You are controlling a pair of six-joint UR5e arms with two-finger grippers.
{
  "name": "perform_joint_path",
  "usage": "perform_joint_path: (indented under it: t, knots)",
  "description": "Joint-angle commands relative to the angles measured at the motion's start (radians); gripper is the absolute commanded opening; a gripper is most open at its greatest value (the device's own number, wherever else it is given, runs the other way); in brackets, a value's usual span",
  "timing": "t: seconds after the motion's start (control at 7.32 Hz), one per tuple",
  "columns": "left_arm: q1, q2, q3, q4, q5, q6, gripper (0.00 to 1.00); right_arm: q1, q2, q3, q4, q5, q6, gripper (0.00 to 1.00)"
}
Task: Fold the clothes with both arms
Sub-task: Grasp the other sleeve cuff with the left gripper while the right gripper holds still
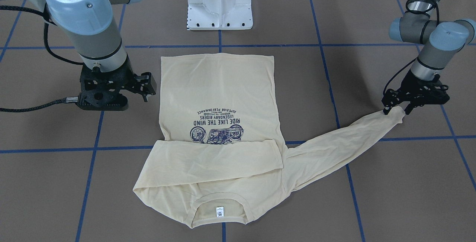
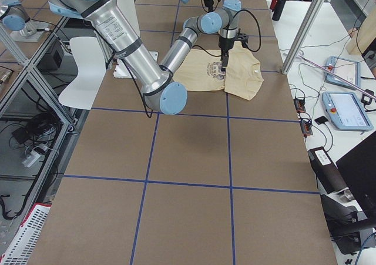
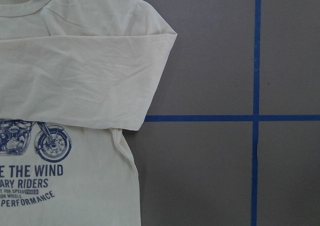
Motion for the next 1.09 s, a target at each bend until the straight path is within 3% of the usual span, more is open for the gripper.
perform_joint_path:
  t: [0.0,0.14,0.68,0.96]
  knots:
    - [0.000,0.000,-0.001,0.002,-0.002,0.007,0.82,0.000,-0.001,-0.001,0.011,0.000,0.000,1.00]
    - [0.000,-0.001,-0.005,0.003,-0.003,0.005,0.77,0.000,-0.001,-0.001,0.011,0.000,0.000,1.00]
    - [0.000,0.002,-0.016,0.002,-0.002,0.007,0.00,0.005,-0.006,0.000,0.011,0.002,-0.002,1.00]
    - [-0.003,0.006,-0.051,0.009,-0.011,0.005,0.00,0.005,-0.007,0.000,0.011,0.002,-0.002,1.00]
